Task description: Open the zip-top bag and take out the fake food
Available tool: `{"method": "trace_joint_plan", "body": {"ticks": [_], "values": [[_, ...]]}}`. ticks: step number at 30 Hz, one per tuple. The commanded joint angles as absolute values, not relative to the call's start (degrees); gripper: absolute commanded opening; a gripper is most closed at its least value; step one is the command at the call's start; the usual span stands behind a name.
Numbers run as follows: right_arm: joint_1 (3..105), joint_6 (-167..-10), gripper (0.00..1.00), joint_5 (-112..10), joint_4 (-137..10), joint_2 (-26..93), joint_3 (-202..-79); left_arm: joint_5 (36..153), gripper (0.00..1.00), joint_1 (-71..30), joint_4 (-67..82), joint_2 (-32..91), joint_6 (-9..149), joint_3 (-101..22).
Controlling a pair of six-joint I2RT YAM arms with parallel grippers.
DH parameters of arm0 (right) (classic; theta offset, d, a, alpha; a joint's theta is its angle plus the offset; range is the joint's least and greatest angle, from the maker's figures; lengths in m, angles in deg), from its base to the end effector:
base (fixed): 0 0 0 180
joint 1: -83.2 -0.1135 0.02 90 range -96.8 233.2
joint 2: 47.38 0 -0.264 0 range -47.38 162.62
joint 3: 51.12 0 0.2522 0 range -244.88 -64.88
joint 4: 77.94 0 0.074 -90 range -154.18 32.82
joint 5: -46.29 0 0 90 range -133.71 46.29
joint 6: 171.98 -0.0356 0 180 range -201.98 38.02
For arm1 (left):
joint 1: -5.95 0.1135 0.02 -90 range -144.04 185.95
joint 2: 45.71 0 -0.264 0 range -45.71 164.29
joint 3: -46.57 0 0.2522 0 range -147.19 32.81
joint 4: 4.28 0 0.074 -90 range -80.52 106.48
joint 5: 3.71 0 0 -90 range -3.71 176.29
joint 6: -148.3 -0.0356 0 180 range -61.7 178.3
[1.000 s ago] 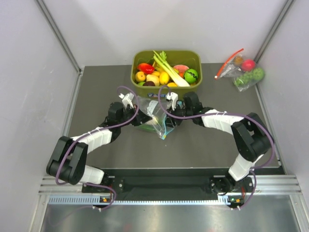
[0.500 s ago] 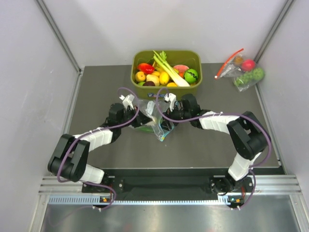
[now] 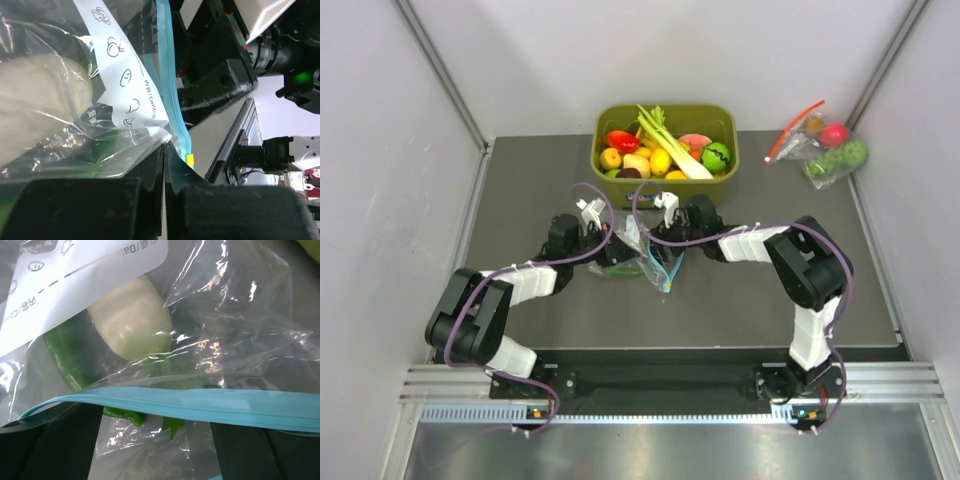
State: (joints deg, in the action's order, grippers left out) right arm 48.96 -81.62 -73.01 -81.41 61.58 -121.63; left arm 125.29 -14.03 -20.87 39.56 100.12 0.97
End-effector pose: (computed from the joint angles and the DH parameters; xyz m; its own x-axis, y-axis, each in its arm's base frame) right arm 0.3121 0.2335 0.1461 -0.4688 -0.3257 -0.8211 -0.8251 0.4933 0.2754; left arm 0.2610 -0.1187 0.1758 -0.8144 -0.2553 -0.5211 0.3577 0.4862 -0.7973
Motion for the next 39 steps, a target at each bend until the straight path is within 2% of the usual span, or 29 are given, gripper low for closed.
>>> {"method": "trace_joint_plan", "body": {"ticks": [1, 3, 4, 5, 6, 7, 10, 21, 29, 39], "values": [[47.9, -81.6, 0.77, -74.6, -83.9, 62.7, -124.9, 128.0, 0.00, -14.0, -25.0, 40.1, 99.1, 0.5], [47.9, -81.7, 0.53, -74.8, -84.0, 63.0, -124.6, 127.9, 0.00, -14.0, -24.5, 40.3, 98.9, 0.3], [47.8, -81.6, 0.46, -74.8, -84.0, 63.0, -124.5, 127.5, 0.00, -14.0, -24.4, 40.3, 98.8, 0.2], [47.8, -81.6, 0.34, -74.6, -83.4, 62.8, -124.2, 127.3, 0.00, -14.1, -24.0, 40.4, 98.8, 0.2], [47.8, -81.6, 0.29, -74.2, -83.0, 62.7, -124.0, 126.6, 0.00, -14.0, -23.7, 40.3, 98.7, 0.0], [47.9, -81.0, 0.15, -73.9, -81.8, 62.1, -123.8, 125.6, 0.00, -14.1, -23.4, 40.2, 98.6, 0.0], [47.9, -80.2, 0.00, -72.8, -80.6, 60.1, -122.3, 123.7, 0.00, -13.9, -22.1, 39.7, 98.4, 0.0], [48.4, -81.4, 0.00, -66.4, -76.7, 46.2, -113.4, 113.2, 0.00, -11.7, -17.4, 33.6, 98.0, 2.1], [48.9, -81.4, 0.00, -60.7, -70.8, 33.2, -110.5, 110.0, 0.00, -11.3, -12.8, 31.1, 96.4, 2.4], [50.7, -78.7, 0.00, -52.7, -56.6, 20.4, -115.2, 108.8, 0.00, -11.1, -13.5, 30.8, 97.0, 3.5]]}}
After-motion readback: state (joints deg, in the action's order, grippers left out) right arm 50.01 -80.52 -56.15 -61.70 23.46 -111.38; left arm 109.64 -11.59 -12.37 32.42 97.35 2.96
